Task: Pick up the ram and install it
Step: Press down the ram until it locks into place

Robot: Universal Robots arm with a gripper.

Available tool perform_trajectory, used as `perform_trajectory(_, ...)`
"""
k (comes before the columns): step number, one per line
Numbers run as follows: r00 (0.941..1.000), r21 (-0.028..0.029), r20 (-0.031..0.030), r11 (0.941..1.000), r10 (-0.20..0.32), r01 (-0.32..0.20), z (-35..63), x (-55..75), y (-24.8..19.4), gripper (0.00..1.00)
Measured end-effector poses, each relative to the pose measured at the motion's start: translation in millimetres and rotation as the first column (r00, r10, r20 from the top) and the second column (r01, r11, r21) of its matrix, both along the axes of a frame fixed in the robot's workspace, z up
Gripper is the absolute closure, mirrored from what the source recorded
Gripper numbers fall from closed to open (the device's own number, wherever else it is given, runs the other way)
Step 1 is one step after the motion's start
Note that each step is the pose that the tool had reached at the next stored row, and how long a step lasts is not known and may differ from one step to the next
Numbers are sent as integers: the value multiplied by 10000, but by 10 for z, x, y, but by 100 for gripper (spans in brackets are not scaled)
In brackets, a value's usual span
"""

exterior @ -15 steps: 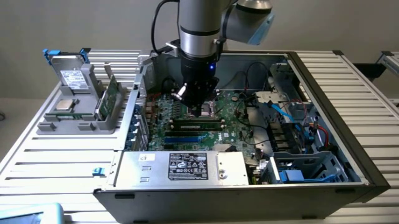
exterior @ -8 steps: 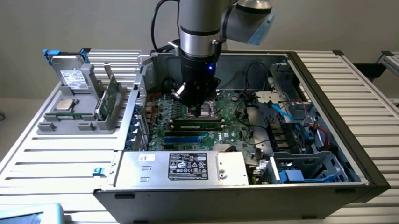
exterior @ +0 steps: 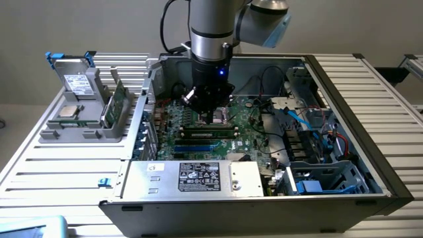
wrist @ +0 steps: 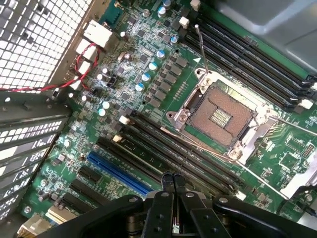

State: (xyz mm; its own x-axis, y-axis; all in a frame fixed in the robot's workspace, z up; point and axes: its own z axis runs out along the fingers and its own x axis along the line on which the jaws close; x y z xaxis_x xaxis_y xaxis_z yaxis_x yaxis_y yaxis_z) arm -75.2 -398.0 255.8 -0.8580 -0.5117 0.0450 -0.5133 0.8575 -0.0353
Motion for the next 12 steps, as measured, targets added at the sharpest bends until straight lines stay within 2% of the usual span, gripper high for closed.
perform_trajectory(6,9972,3,60,9972,-743,743,0,1,0,89)
perform_trajectory(12,9895,17,180,9896,-1436,1436,0,0,0,89)
